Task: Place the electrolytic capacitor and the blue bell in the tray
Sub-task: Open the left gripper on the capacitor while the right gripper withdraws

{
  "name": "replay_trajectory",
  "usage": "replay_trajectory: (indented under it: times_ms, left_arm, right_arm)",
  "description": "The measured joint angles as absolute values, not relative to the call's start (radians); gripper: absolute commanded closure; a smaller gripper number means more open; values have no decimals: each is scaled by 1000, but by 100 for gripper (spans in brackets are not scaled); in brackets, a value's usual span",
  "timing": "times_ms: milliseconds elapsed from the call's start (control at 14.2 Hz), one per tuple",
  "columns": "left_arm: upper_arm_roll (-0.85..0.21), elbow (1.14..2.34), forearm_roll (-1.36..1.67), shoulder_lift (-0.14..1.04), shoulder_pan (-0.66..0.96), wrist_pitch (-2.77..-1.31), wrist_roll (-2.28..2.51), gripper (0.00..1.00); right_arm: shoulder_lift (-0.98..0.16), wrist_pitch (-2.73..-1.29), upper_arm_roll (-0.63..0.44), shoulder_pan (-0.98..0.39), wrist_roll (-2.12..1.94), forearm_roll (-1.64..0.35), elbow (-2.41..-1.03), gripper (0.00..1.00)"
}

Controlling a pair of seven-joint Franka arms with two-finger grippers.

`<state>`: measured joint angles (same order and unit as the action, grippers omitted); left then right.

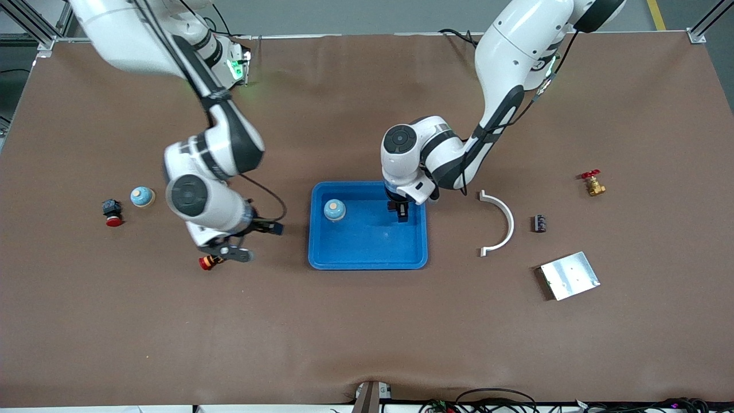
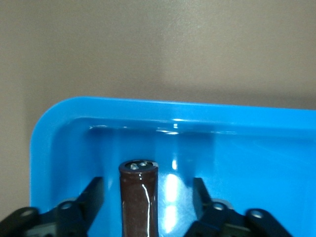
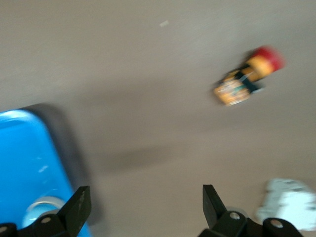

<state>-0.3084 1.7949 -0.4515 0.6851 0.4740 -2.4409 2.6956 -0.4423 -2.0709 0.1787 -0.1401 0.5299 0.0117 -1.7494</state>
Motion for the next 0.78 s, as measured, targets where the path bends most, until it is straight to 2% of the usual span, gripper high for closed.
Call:
replay_trajectory:
  times_ms: [423,776]
  left_arm:
    - [-308,1695,-453,671,453,-2299,2605,0]
    - [-312,1682,-383,598,392,-2204,2210,0]
  right_arm:
    - [-292,-2119,173,125,193,68,-1957,0]
    - [-266,-2250,172,336,-83,72,-2087,0]
